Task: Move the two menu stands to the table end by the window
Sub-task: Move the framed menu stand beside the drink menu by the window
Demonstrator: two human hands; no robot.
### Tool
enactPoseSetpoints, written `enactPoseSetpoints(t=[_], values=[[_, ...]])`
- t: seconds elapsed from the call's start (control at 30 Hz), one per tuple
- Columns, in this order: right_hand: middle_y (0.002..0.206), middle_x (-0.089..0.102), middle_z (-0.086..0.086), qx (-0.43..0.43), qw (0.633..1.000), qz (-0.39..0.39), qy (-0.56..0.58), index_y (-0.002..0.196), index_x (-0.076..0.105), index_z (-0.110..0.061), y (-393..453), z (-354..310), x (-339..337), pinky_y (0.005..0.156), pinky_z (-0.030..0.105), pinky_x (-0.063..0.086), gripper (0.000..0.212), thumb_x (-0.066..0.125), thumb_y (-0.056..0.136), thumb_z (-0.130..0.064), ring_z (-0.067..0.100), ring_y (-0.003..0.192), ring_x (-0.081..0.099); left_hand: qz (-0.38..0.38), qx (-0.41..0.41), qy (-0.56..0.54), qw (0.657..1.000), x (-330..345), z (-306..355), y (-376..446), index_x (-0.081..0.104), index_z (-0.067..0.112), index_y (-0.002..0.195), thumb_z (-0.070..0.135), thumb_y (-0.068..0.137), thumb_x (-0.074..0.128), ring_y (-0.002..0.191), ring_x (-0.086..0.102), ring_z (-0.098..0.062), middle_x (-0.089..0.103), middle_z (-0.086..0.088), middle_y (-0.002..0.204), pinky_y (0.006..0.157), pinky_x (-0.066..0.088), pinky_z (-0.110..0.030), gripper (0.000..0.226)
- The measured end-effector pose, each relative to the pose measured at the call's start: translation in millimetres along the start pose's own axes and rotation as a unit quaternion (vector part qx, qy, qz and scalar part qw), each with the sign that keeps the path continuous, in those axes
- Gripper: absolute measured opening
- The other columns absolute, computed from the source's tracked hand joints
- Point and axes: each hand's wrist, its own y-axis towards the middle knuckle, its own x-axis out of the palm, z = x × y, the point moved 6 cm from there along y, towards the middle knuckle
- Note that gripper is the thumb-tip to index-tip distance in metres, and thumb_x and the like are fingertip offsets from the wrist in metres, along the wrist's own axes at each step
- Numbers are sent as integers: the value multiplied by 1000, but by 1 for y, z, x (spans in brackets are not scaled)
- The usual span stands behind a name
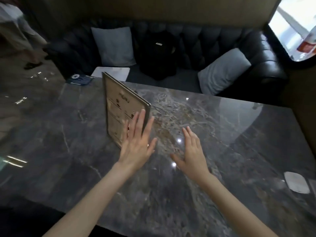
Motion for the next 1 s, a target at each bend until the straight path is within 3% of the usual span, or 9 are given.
enactPoseSetpoints(t=[0.13, 0.27, 0.33, 0.4, 0.5, 0.63, 0.73, 0.83, 1.0], values=[[156, 13, 7, 3, 999, -17, 43, 145, 9, -11, 23, -42, 41, 114, 29, 4, 86, 61, 81, -39, 21, 143, 8, -18, -61, 15, 998, 6, -77, -4, 26, 4, 141, 41, 87, 42, 137, 17, -33, 27, -25, 150, 111, 11, -47, 68], [150, 29, 2, 35, 994, -32, 103, 143, 17, -14, 41, -66, 78, 115, 32, 20, 86, 68, 77, -36, 17, 138, 20, -78, -148, -40, 985, 34, -143, -3, 8, 5, 148, 49, 92, 33, 145, -6, -21, -2, -13, 157, 115, -3, -44, 75], [134, 45, -9, 68, 982, -15, 174, 136, 27, -31, 45, -71, 90, 102, 20, 38, 74, 70, 75, -27, 9, 126, 36, -102, -185, -68, 975, 50, -169, 2, 1, 7, 149, 51, 94, 28, 145, -9, -22, -6, -12, 159, 115, -7, -42, 76], [118, 50, -19, 100, 968, 11, 232, 120, 30, -53, 47, -73, 97, 81, 1, 39, 67, 68, 77, -18, 2, 112, 46, -136, -223, -105, 960, 68, -190, 8, -4, 8, 149, 53, 94, 25, 146, -10, -23, -9, -10, 159, 114, -9, -40, 76], [112, 55, -18, 134, 955, 31, 264, 115, 31, -52, 46, -71, 108, 75, -2, 40, 59, 63, 83, -13, 1, 102, 54, -184, -295, -211, 914, 95, -211, 15, -2, 13, 149, 51, 95, 21, 147, -7, -22, -9, -5, 160, 116, -6, -43, 70], [104, 60, -18, 172, 945, 40, 274, 122, 46, -22, 44, -66, 116, 79, 14, 50, 40, 60, 86, -12, -3, 93, 60, -195, -324, -421, 825, 122, -223, 30, 30, 9, 144, 41, 100, 20, 142, 23, -27, 28, -11, 155, 118, 16, -49, 56], [96, 59, -28, 179, 943, 29, 279, 111, 55, -22, 45, -64, 115, 69, 3, 47, 29, 61, 85, -10, -19, 84, 58, -190, -305, -532, 767, 128, -216, 33, 57, 9, 115, 36, 101, 21, 115, 54, -22, 59, -11, 122, 98, 45, -33, 47], [90, 60, -30, 187, 942, 20, 277, 99, 57, -30, 46, -64, 111, 65, 1, 45, 25, 64, 83, -11, -19, 80, 58, -184, -307, -579, 733, 131, -214, 31, 59, 32, 96, 41, 100, 24, 90, 62, 7, 64, 14, 99, 69, 46, -4, 36], [99, 70, -9, 195, 943, -37, 268, 104, 64, -16, 49, -64, 101, 78, 16, 52, 23, 63, 82, -11, 2, 88, 66, -200, -317, -636, 674, 143, -231, 28, 72, 32, 92, 61, 78, 48, 88, 70, -4, 76, 13, 92, 66, 54, -13, 40]])
